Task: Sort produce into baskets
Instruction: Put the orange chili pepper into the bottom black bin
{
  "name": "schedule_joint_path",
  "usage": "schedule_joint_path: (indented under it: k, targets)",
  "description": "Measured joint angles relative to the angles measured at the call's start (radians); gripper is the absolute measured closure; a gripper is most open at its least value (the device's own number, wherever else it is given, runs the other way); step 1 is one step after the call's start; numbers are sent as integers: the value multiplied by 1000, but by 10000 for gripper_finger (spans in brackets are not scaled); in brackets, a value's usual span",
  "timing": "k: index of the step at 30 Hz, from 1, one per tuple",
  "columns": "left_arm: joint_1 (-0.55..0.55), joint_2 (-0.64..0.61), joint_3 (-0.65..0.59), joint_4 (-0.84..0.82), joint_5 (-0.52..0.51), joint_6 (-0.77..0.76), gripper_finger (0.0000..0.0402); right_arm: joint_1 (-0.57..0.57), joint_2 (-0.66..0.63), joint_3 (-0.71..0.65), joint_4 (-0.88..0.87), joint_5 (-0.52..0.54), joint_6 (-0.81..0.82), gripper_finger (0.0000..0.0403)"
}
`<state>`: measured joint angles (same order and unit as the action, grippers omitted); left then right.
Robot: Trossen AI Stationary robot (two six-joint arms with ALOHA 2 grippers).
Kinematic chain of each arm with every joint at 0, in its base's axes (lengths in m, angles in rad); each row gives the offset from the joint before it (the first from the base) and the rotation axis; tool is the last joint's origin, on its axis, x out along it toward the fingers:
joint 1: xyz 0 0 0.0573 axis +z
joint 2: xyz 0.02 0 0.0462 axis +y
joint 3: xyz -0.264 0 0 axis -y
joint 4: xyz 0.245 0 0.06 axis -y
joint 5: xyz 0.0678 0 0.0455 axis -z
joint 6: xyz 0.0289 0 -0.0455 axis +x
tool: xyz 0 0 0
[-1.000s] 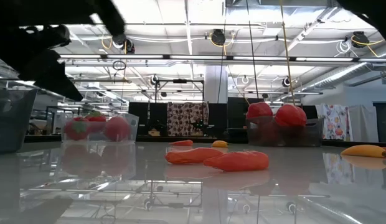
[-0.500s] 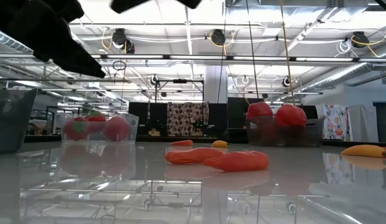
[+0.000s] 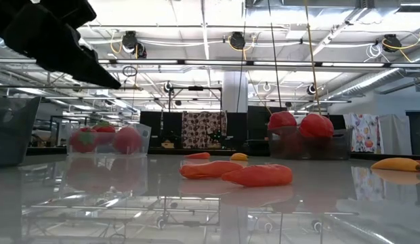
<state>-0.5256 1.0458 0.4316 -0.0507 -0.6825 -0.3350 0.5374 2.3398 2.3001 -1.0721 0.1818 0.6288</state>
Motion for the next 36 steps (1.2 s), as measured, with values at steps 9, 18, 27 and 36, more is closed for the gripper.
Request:
schedule_joint_path:
  k: [9, 18, 27, 36]
  targets:
    - [0, 0, 0, 120, 147, 133, 59, 28, 1, -28, 20, 49, 14, 242]
    - [0, 0, 0, 128, 154, 133, 59, 36, 2, -184, 37, 90, -69, 243]
    - [0, 0, 0, 128, 154, 131, 59, -40, 2, -296, 151, 101, -173, 243]
    - [0, 0, 0, 120, 153, 131, 59, -107, 2, -354, 191, -53, -215, 243]
